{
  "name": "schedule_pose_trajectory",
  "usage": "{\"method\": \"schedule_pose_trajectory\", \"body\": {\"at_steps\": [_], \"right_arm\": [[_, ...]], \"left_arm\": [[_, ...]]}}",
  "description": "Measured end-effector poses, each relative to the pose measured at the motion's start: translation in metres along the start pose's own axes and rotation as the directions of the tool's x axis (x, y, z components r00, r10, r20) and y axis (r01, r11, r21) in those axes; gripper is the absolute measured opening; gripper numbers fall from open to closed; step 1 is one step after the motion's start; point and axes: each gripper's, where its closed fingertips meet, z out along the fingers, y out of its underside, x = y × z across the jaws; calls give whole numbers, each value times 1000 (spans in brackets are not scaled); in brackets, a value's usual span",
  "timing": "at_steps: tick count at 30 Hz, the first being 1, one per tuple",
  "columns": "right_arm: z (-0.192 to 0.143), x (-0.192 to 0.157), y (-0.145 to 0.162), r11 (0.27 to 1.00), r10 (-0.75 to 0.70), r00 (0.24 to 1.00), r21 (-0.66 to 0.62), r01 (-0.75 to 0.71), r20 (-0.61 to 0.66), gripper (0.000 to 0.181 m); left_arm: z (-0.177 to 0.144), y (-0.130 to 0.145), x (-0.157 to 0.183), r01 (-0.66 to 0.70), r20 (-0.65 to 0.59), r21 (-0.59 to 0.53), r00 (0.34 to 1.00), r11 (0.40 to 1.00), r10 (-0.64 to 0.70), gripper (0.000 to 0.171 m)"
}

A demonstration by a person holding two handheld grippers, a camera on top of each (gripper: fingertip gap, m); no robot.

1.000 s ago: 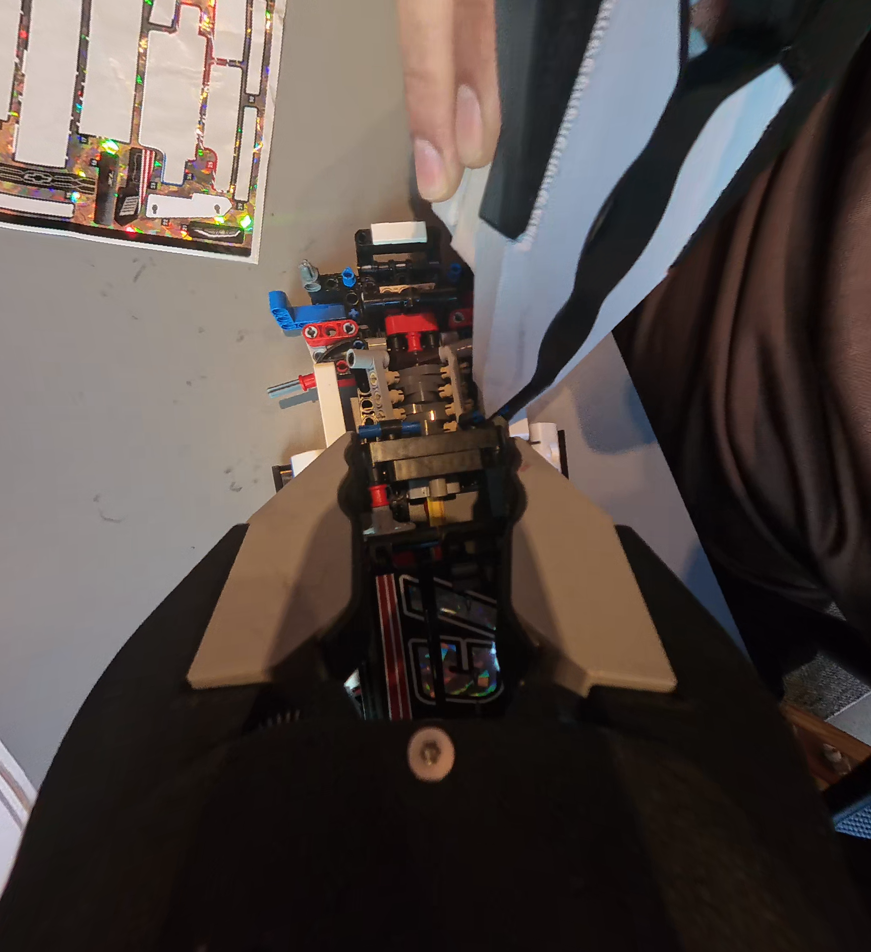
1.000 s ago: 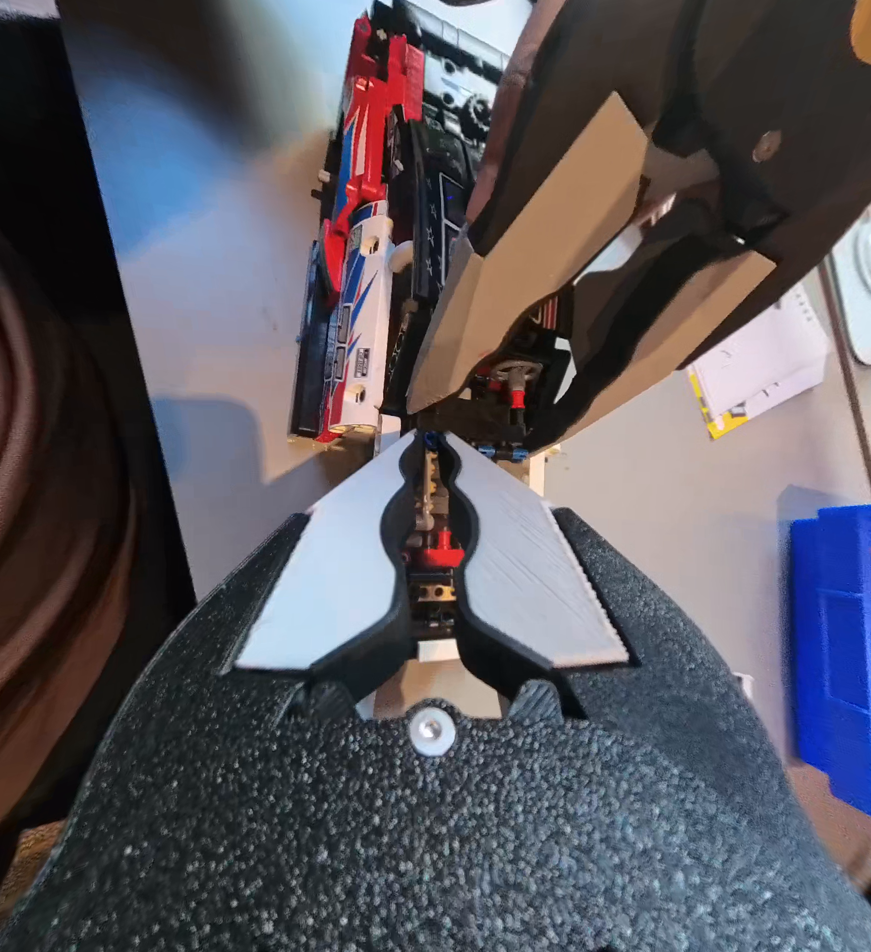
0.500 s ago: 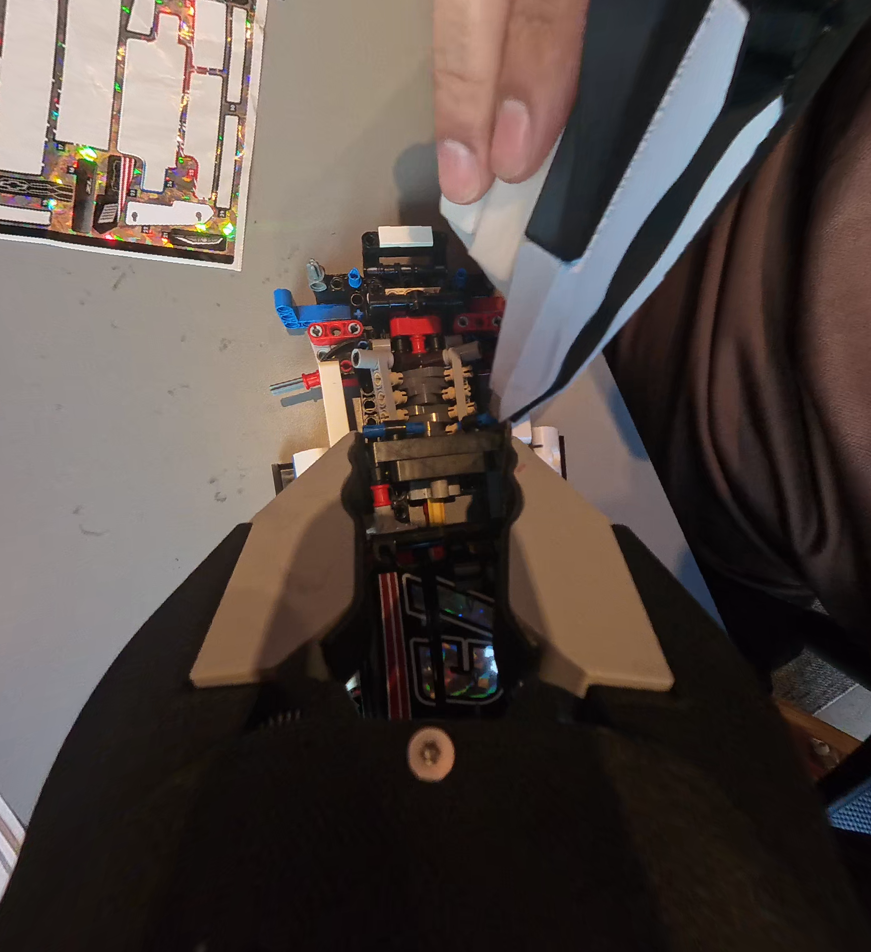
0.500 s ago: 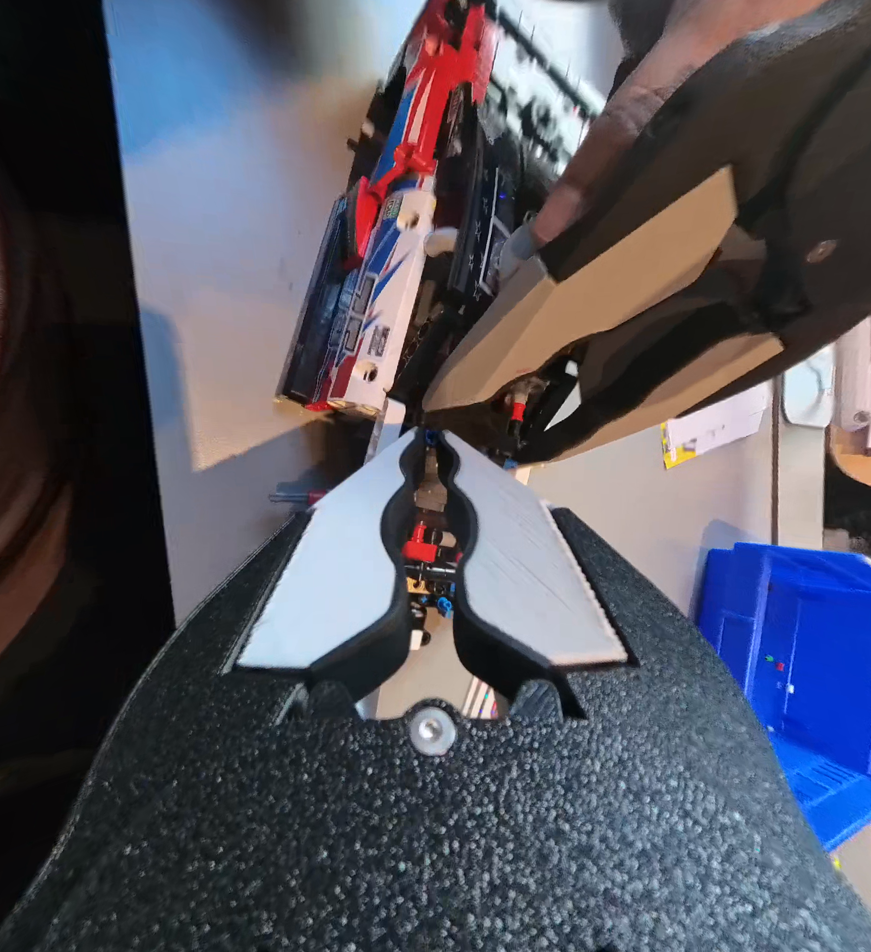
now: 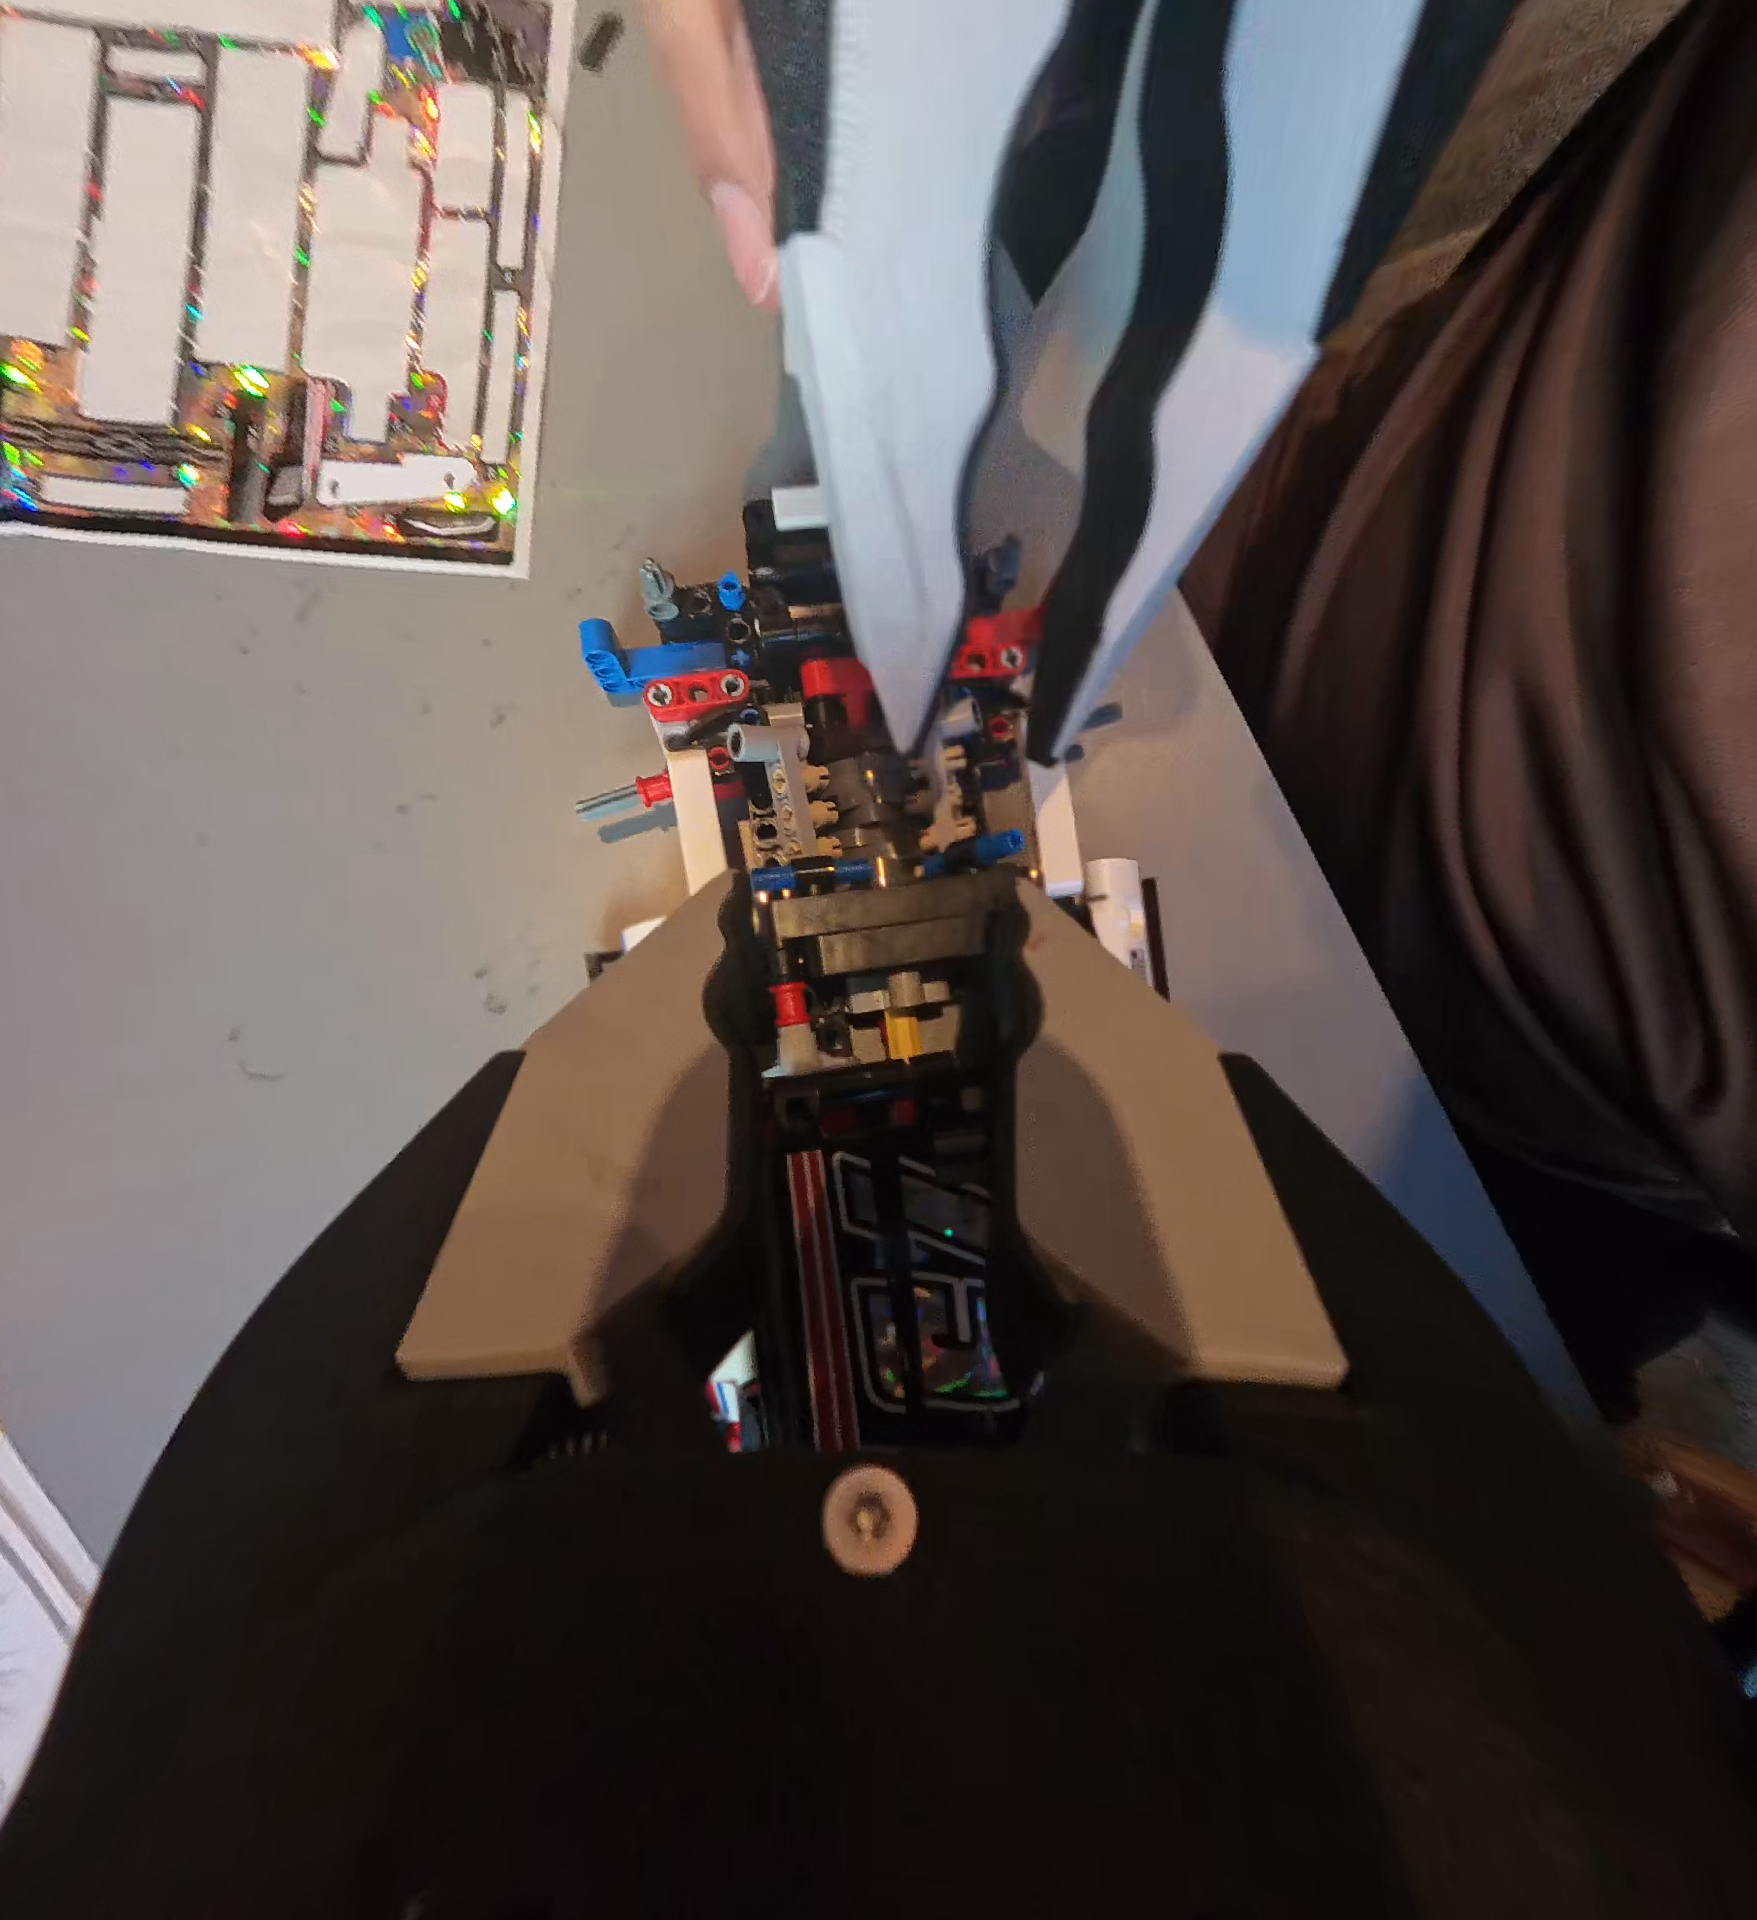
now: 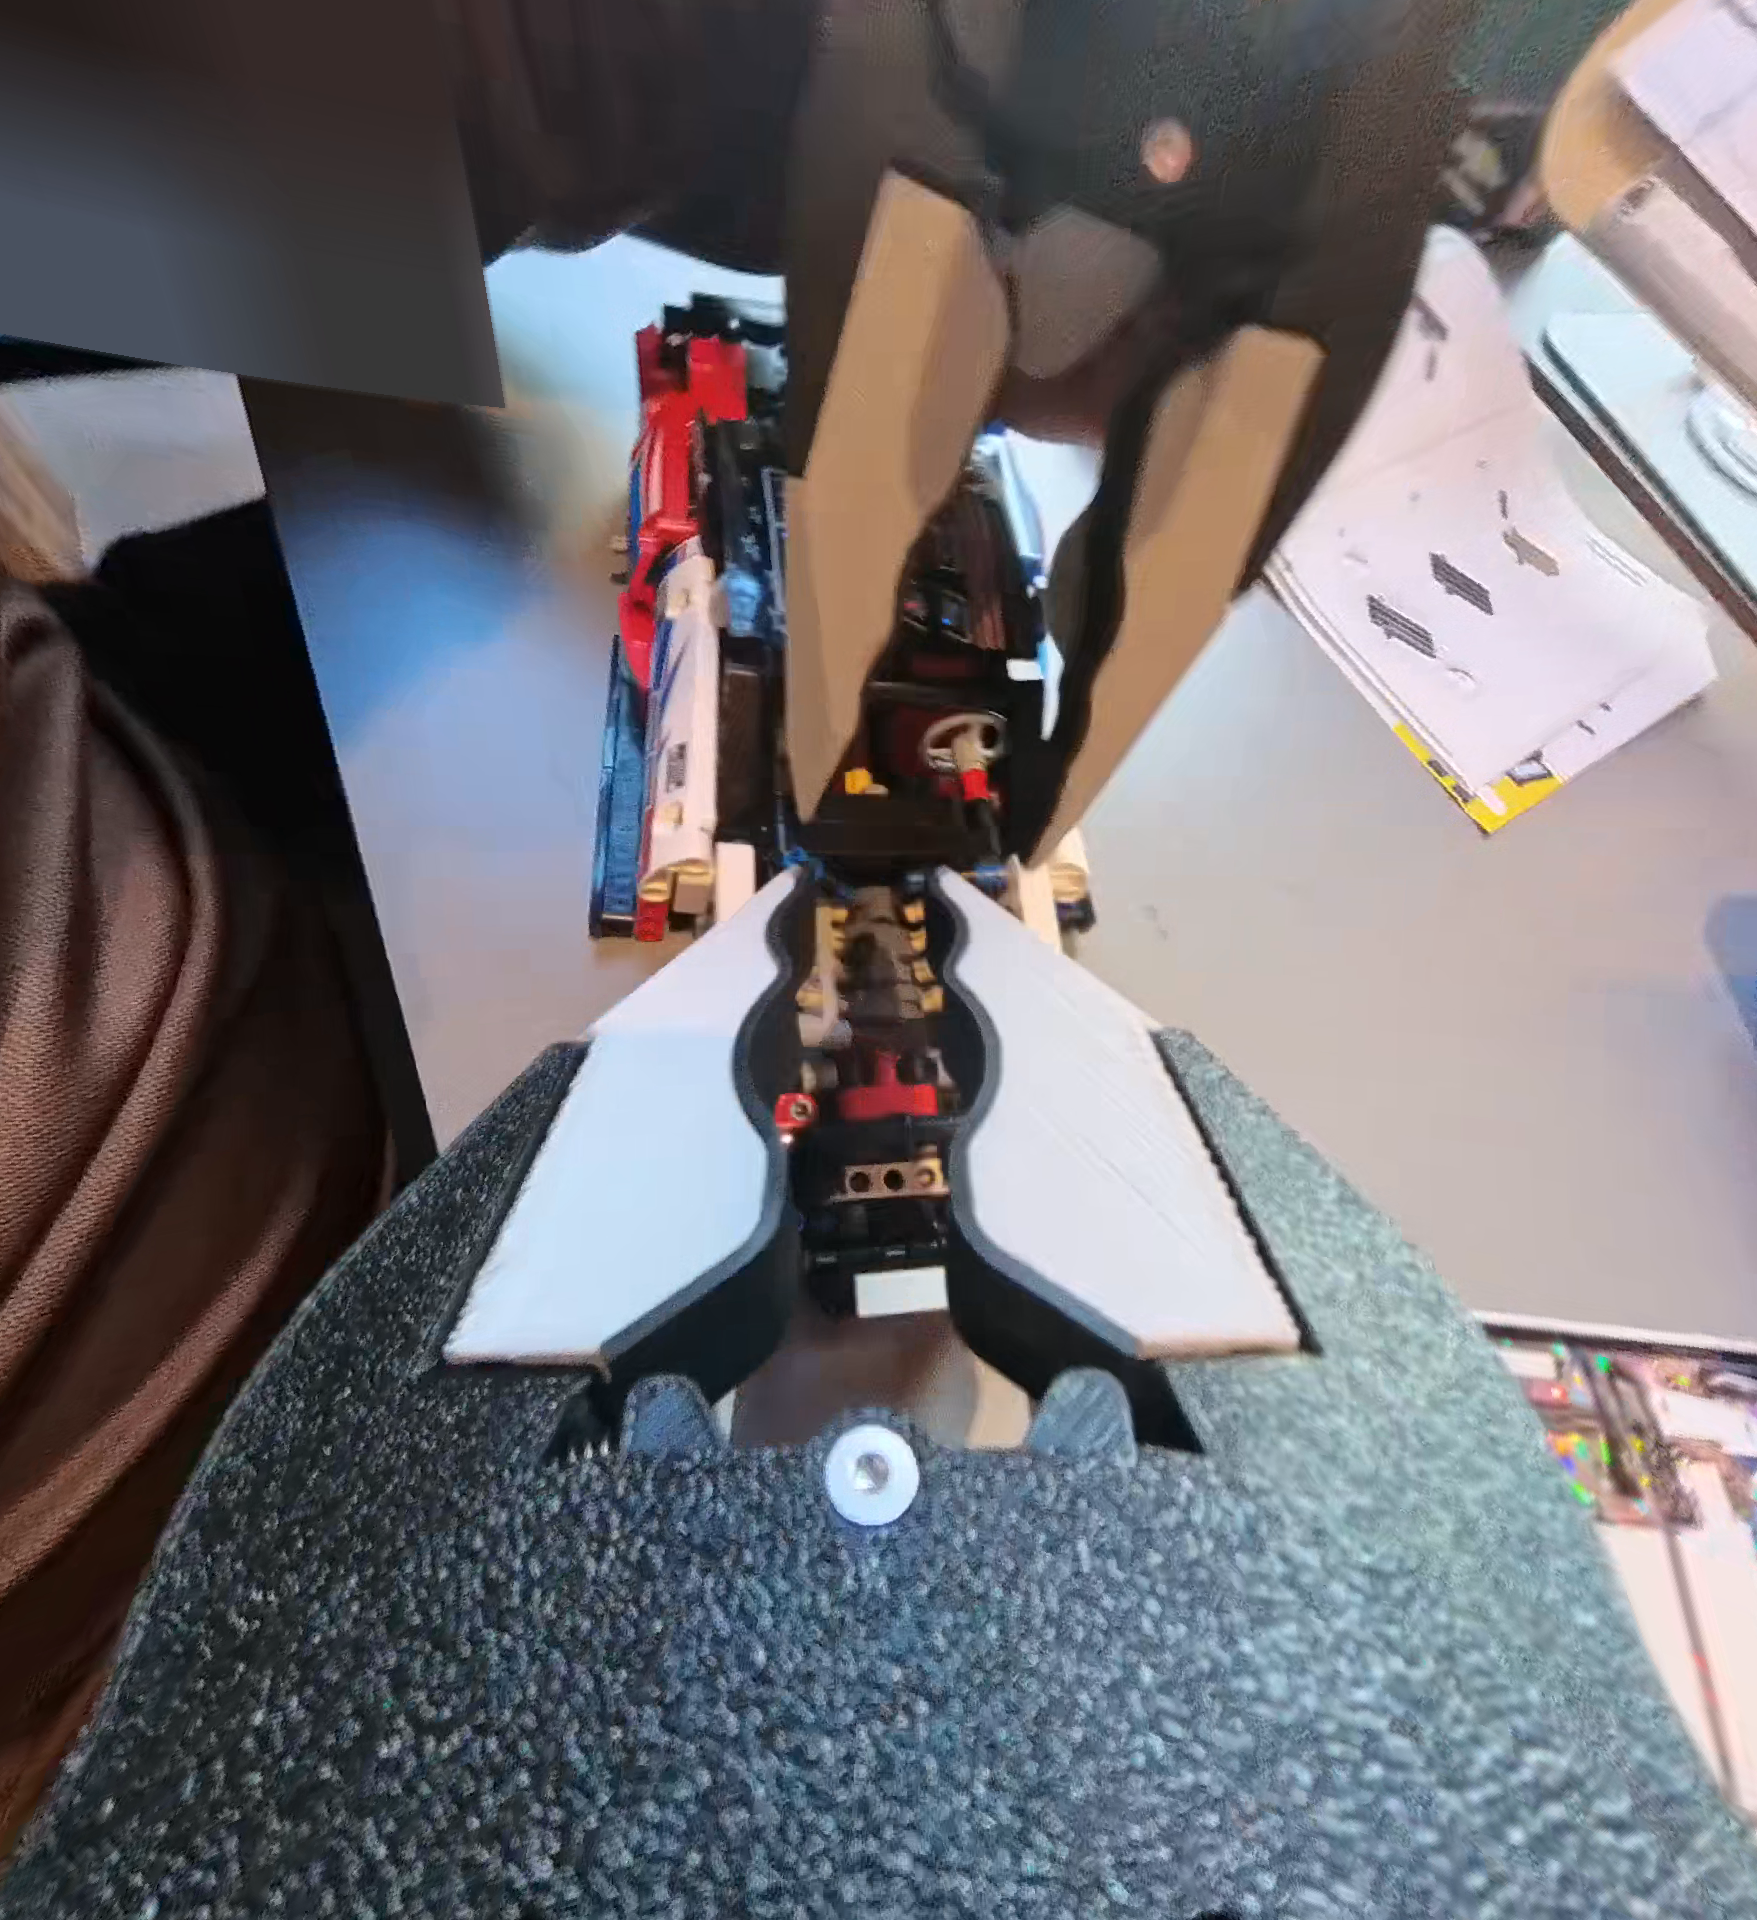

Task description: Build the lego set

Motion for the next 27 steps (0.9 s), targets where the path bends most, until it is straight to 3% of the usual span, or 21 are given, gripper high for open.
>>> {"method": "schedule_pose_trajectory", "body": {"at_steps": [3, 7, 13, 17, 20, 24, 27], "right_arm": [[-11, 13, 10, 995, 90, 996, 51, -90, -9, 24], [-28, 29, 28, 965, 244, 970, 93, -245, 17, 52], [-40, 24, 30, 918, 324, 930, 181, -353, 174, 57], [-30, 6, 17, 887, 359, 896, 201, -415, 262, 25], [-16, -4, 10, 891, 379, 879, 143, -431, 289, 19], [2, -8, 14, 869, 461, 835, 37, -494, 301, 26], [11, -12, 15, 813, 552, 754, -26, -582, 355, 29]], "left_arm": [[-16, -10, -9, 2, 56, 71, 998, 997, -6, 47], [-64, -20, -21, 74, 190, 213, 975, 974, -115, 58], [-111, 9, 6, 223, 375, 358, 855, 907, -359, 59], [-115, 38, 32, 370, 389, 531, 693, 763, -607, 52], [-104, 51, 55, 435, 318, 625, 617, 649, -720, 51], [-82, 61, 80, 486, 285, 639, 571, 597, -770, 49], [-72, 65, 91, 493, 274, 651, 556, 577, -785, 49]]}}
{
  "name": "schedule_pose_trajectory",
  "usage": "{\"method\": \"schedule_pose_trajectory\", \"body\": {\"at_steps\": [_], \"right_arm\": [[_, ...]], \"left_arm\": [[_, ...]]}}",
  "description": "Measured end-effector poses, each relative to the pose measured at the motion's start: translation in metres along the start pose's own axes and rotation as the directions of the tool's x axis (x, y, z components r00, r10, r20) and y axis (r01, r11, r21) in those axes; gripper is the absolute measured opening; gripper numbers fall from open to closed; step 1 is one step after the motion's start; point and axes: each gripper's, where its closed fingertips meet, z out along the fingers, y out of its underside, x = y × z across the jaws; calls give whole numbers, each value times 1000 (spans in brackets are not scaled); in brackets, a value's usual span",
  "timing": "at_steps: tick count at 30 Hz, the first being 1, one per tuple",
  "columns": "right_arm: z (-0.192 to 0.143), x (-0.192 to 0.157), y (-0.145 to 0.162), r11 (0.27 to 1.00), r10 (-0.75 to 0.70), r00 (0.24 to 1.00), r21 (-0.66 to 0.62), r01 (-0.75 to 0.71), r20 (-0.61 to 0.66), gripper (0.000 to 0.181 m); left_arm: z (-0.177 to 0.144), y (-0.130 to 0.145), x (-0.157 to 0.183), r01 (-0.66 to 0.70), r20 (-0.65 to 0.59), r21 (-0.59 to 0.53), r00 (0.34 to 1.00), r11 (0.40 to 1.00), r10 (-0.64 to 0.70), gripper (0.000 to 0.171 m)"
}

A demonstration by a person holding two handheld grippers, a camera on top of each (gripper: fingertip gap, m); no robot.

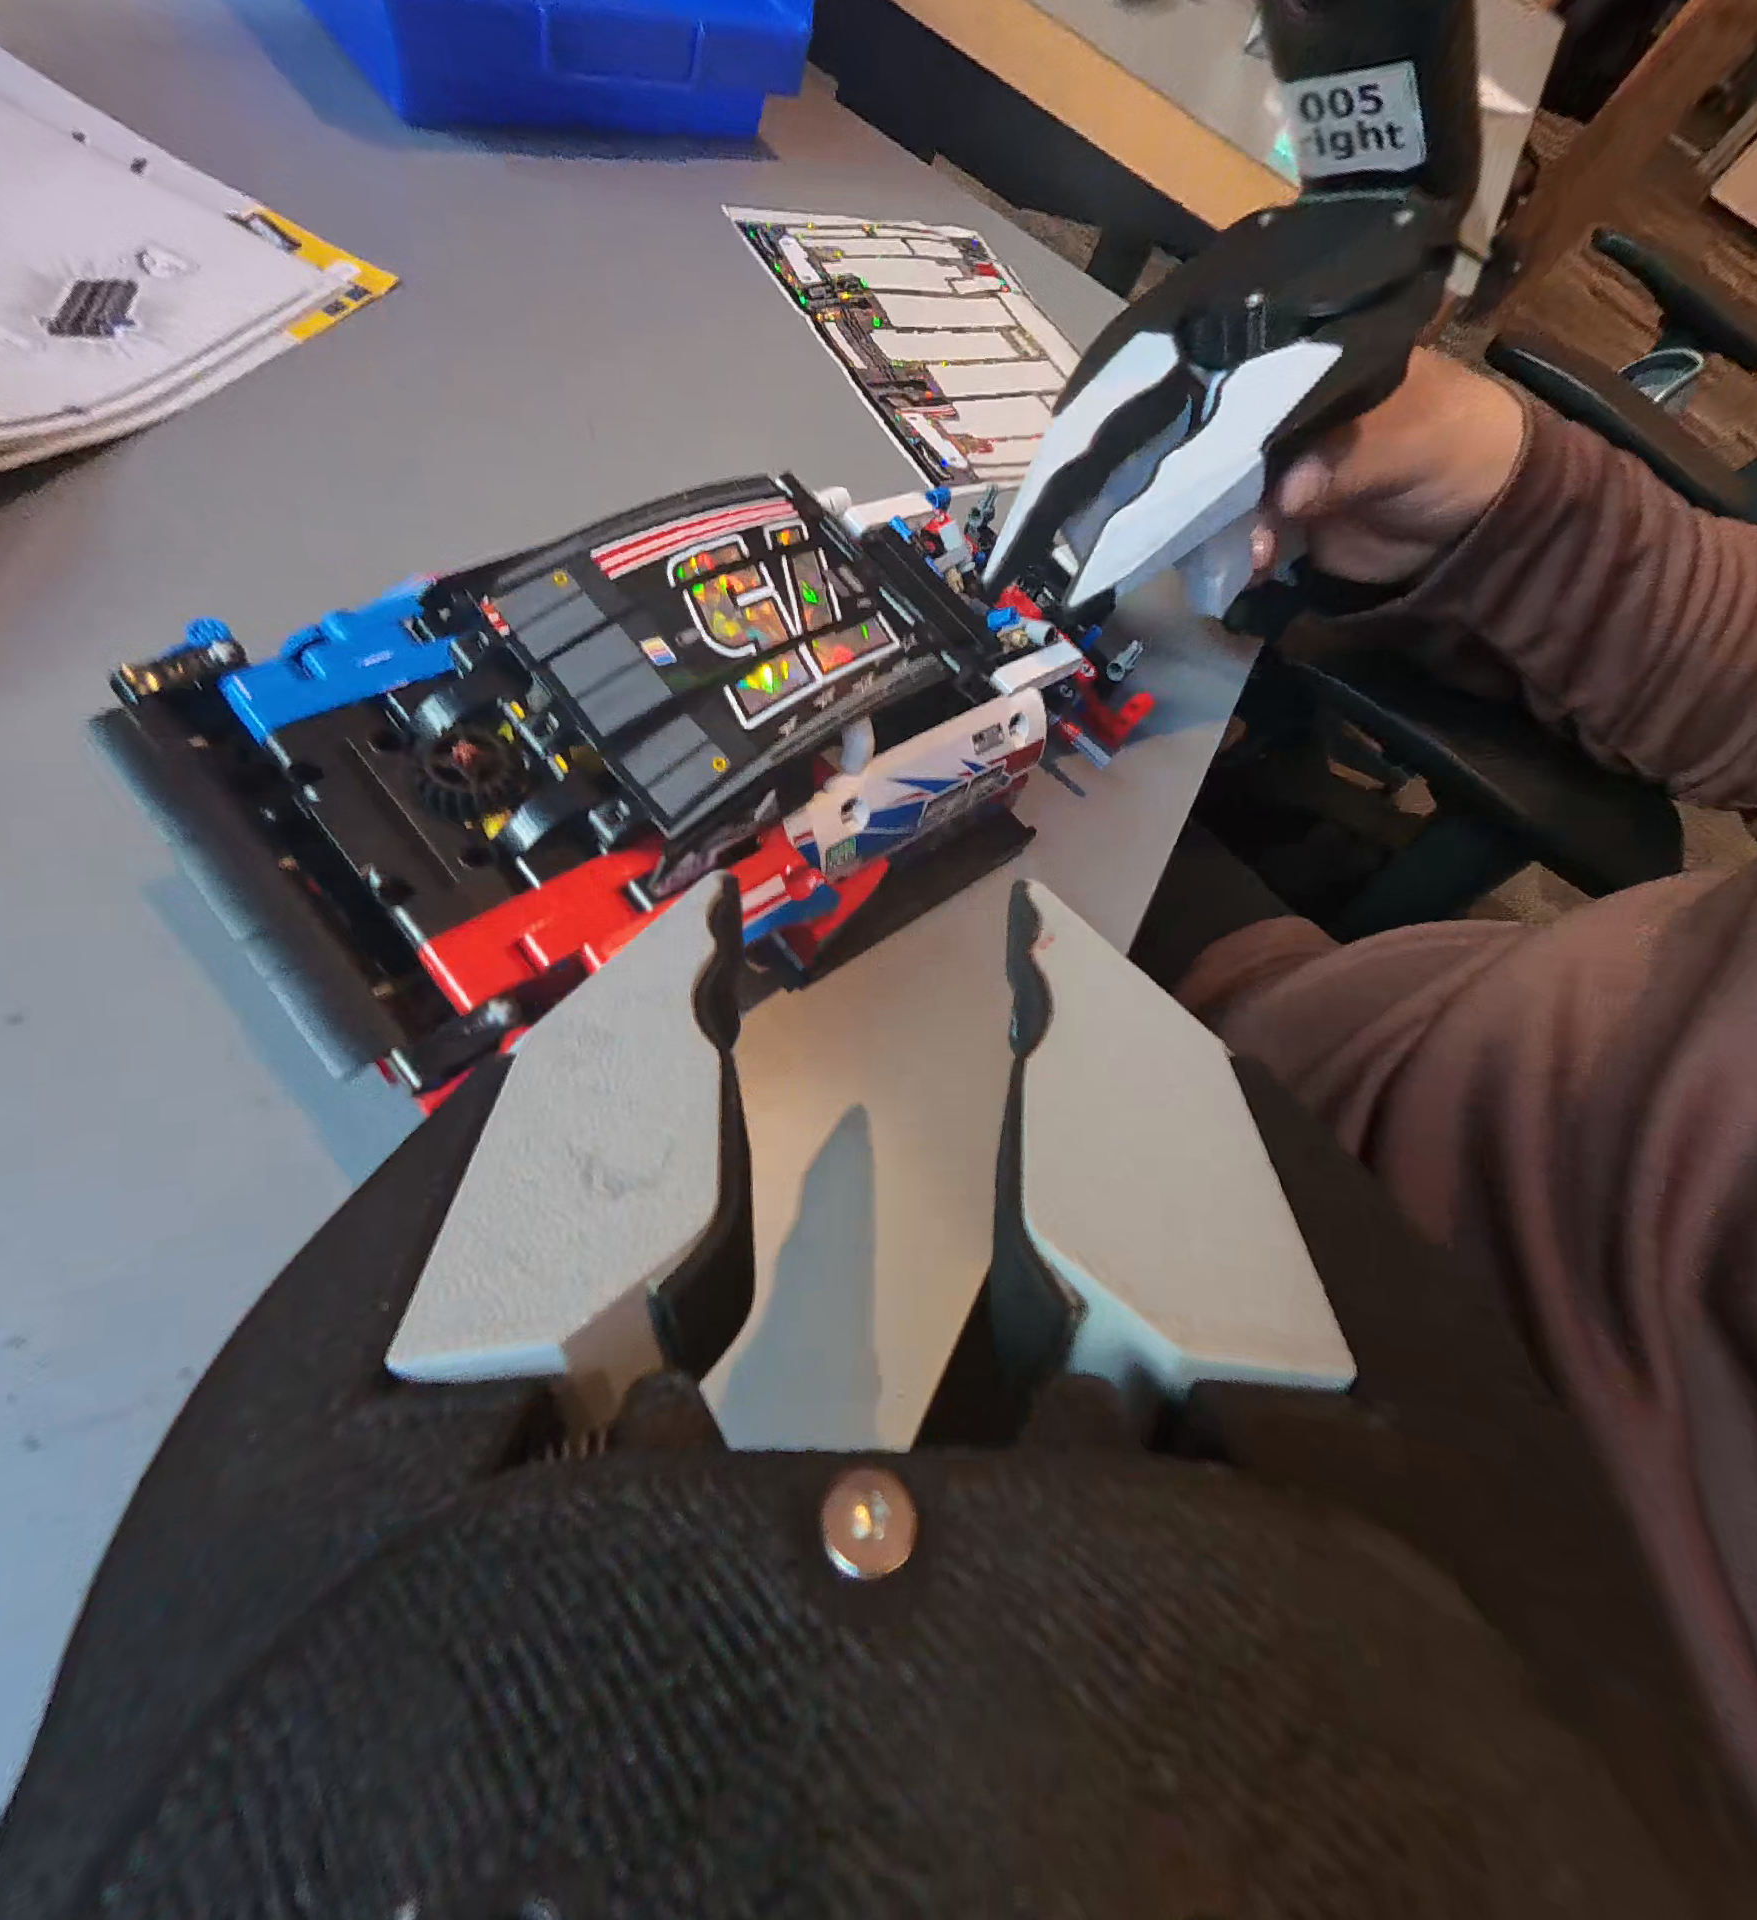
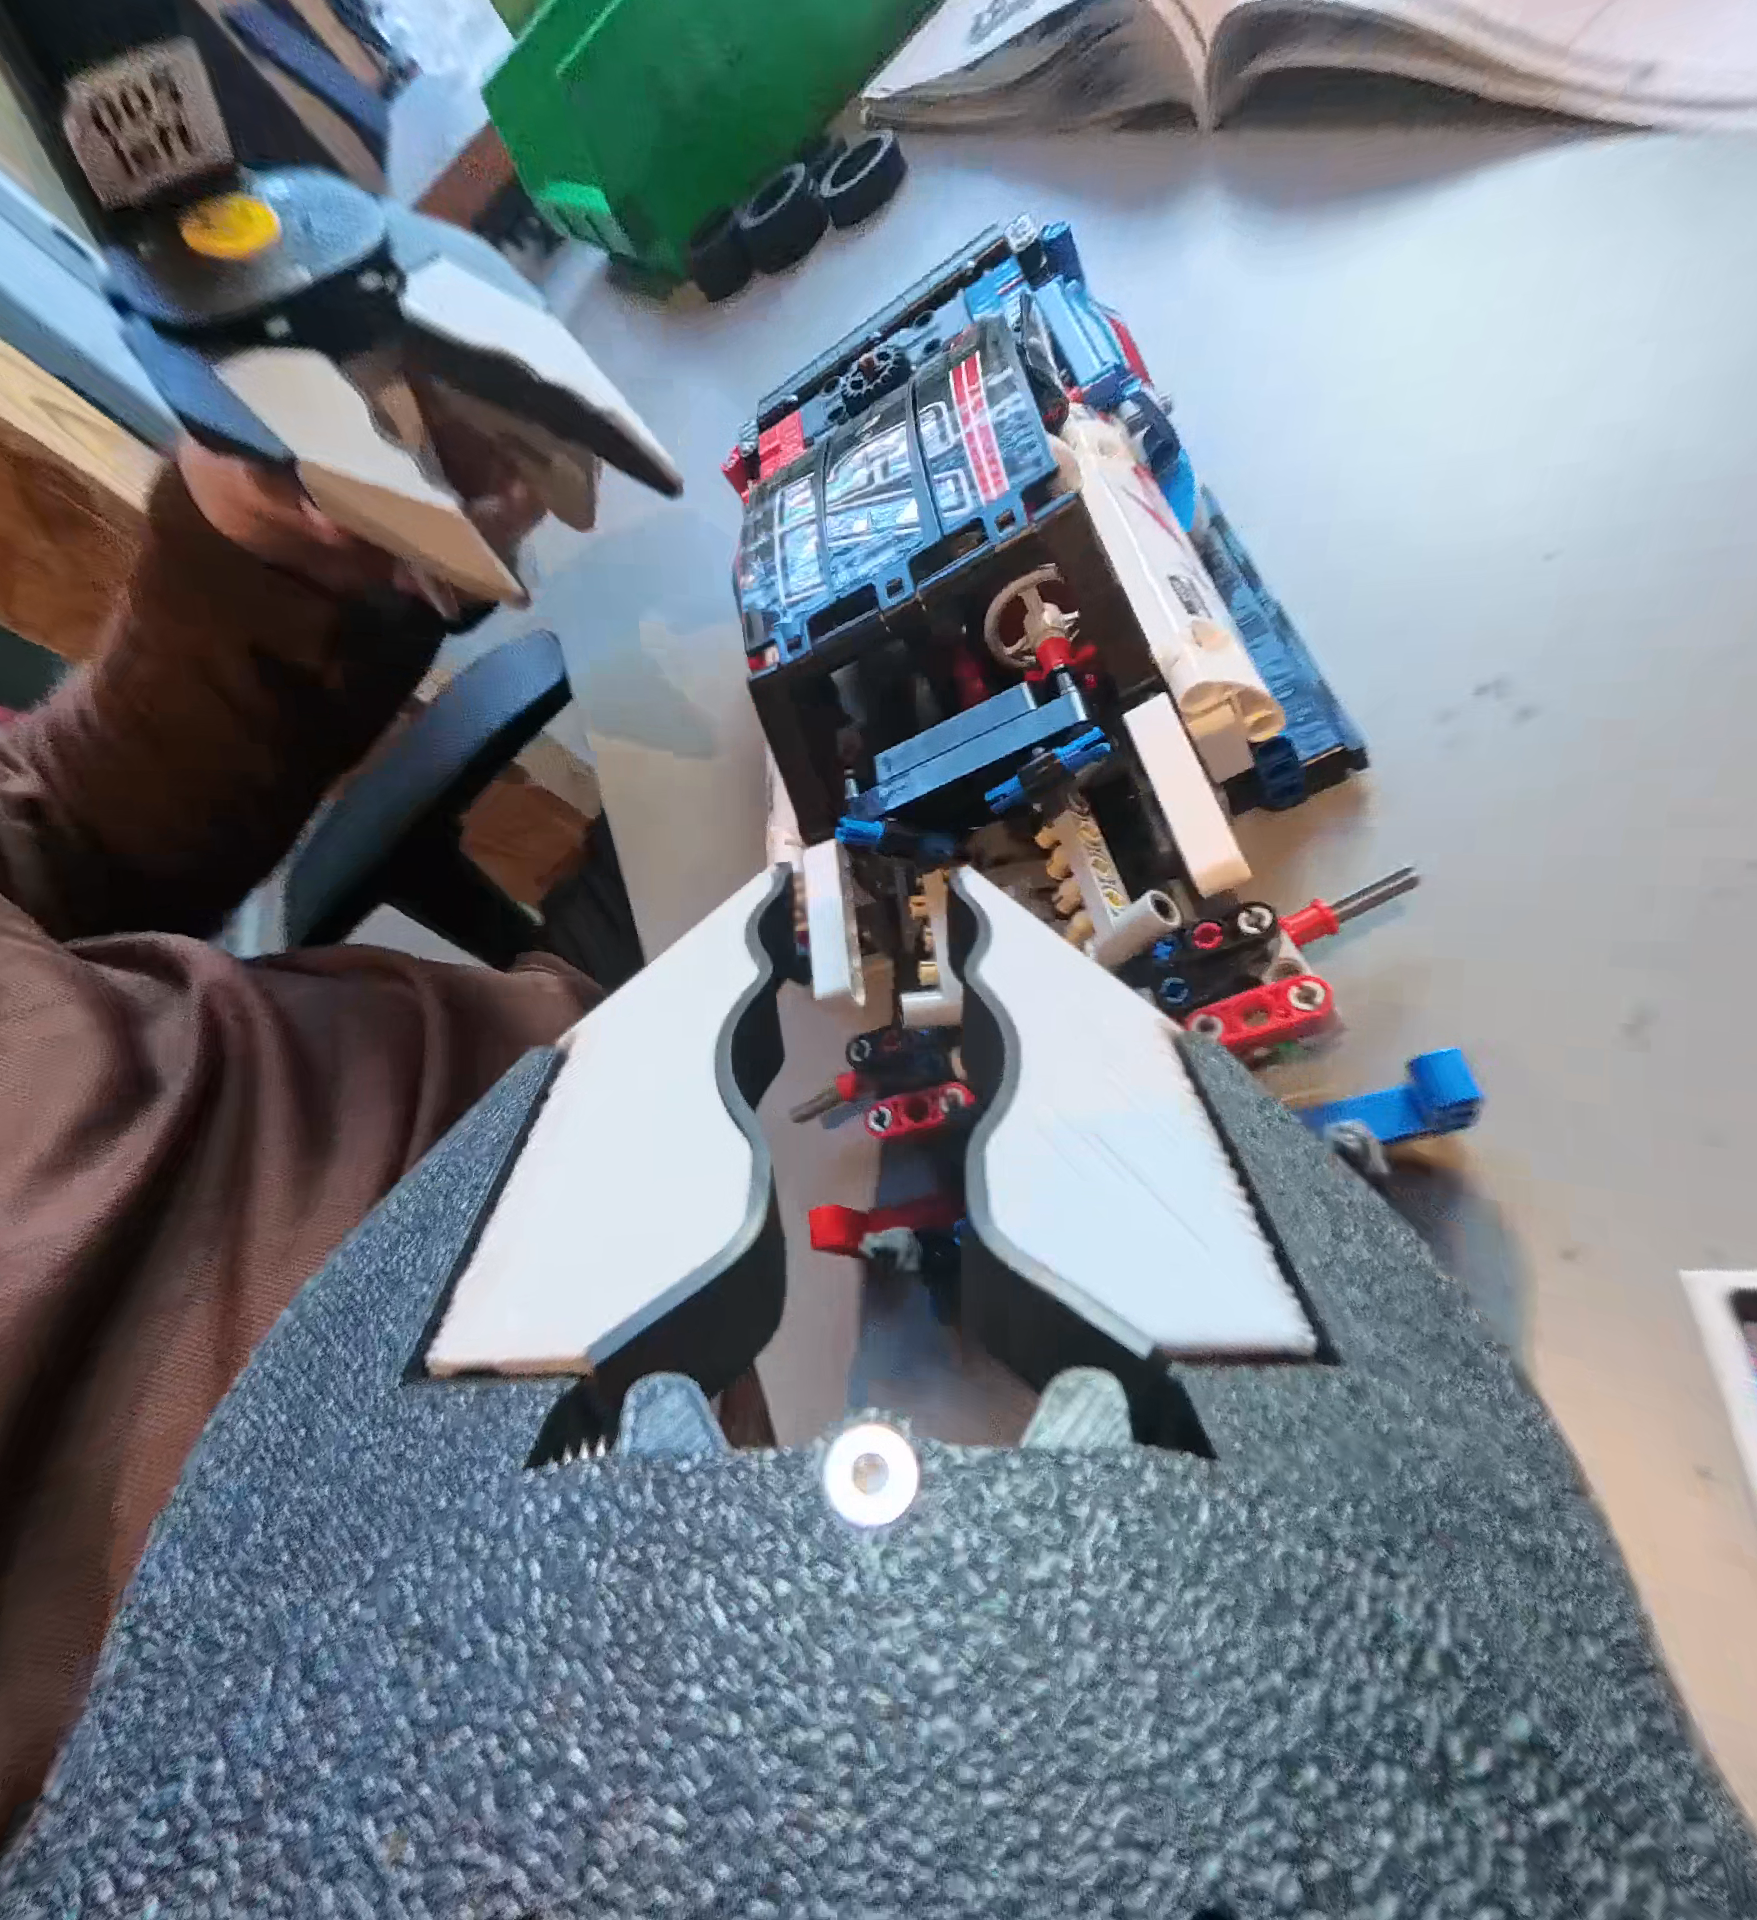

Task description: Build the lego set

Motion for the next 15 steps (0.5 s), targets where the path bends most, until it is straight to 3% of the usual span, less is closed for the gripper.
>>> {"method": "schedule_pose_trajectory", "body": {"at_steps": [4, 11, 15], "right_arm": [[6, 2, -1, 997, 81, 996, -19, -80, 29, 38], [10, 1, -7, 984, 178, 977, -24, -176, 118, 17], [12, 0, -6, 988, 148, 983, -46, -144, 106, 18]], "left_arm": [[-2, 14, 1, 13, 3, -6, 1000, 1000, -13, 47], [-3, 31, -1, 59, -34, -10, 998, 998, -59, 46], [-2, 37, -3, 78, -52, -14, 996, 997, -79, 46]]}}
